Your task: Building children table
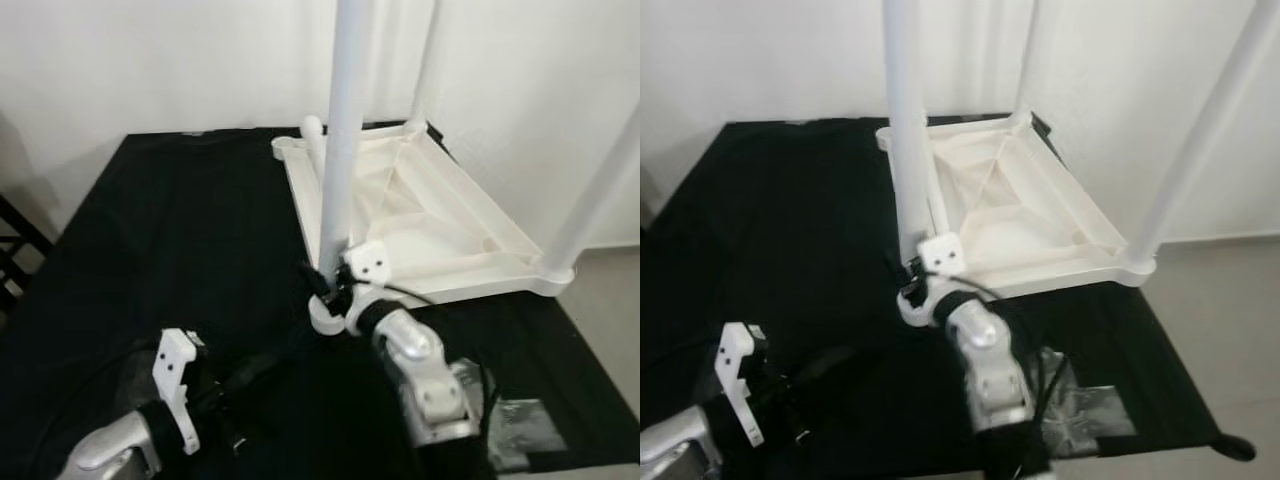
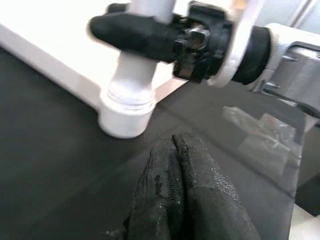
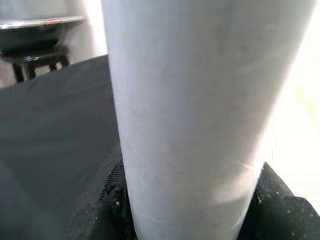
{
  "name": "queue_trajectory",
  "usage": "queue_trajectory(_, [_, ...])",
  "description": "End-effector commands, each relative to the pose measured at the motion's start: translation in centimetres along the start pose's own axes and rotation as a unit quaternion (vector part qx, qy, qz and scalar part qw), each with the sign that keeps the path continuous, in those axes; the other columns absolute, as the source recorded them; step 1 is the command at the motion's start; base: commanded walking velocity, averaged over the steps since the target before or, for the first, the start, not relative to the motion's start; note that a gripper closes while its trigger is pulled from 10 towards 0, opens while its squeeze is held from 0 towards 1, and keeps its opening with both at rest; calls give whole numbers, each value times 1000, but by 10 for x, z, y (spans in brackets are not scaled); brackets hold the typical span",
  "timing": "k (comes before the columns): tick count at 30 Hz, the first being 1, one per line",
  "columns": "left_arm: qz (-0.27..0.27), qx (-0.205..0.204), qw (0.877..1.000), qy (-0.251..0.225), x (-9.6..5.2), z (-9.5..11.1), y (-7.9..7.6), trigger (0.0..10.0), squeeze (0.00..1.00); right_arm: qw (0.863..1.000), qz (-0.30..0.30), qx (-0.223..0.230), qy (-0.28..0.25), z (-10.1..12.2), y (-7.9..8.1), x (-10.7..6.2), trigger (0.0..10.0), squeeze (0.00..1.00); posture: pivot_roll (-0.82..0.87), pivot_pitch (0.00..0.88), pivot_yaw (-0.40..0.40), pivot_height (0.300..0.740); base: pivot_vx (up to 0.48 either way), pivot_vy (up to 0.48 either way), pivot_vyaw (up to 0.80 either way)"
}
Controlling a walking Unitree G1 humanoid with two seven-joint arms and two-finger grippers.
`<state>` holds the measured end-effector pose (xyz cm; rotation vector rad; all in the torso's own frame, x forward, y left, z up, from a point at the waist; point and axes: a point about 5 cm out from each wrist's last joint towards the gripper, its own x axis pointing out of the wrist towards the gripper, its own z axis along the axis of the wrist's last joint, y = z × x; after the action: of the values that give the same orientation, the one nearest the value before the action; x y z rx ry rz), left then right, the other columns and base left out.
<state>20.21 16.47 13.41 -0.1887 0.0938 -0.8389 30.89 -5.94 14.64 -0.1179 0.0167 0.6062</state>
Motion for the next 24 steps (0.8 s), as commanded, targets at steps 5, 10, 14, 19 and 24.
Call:
queue_trajectory(5, [9, -5, 1000, 11, -2, -6, 5, 10000, 0, 996, 18, -8, 84, -26, -13, 8, 10000, 12, -7, 67, -4, 740, 0, 0, 0])
queue_trajectory(10, [12, -5, 1000, 10, -1, -7, 5, 10000, 0, 994, 98, 21, 36, -1, -16, 20, 10000, 1000, -4, 61, -6, 740, 0, 0, 0])
queue_trajectory(14, [10, -6, 1000, 12, 1, -7, 6, 10000, 0, 986, 167, 6, -18, 30, -27, 25, 10000, 1000, -4, 53, -6, 740, 0, 0, 0])
queue_trajectory(19, [11, -6, 1000, 11, 3, -8, 8, 10000, 0, 965, 262, -19, -1, 38, -44, 31, 10000, 16, 0, 44, -5, 740, 0, 0, 0])
queue_trajectory(24, [13, -5, 1000, 10, 3, -9, 10, 10000, 0, 955, 297, -22, 18, 39, -53, 40, 10000, 0, 5, 40, -5, 740, 0, 0, 0])
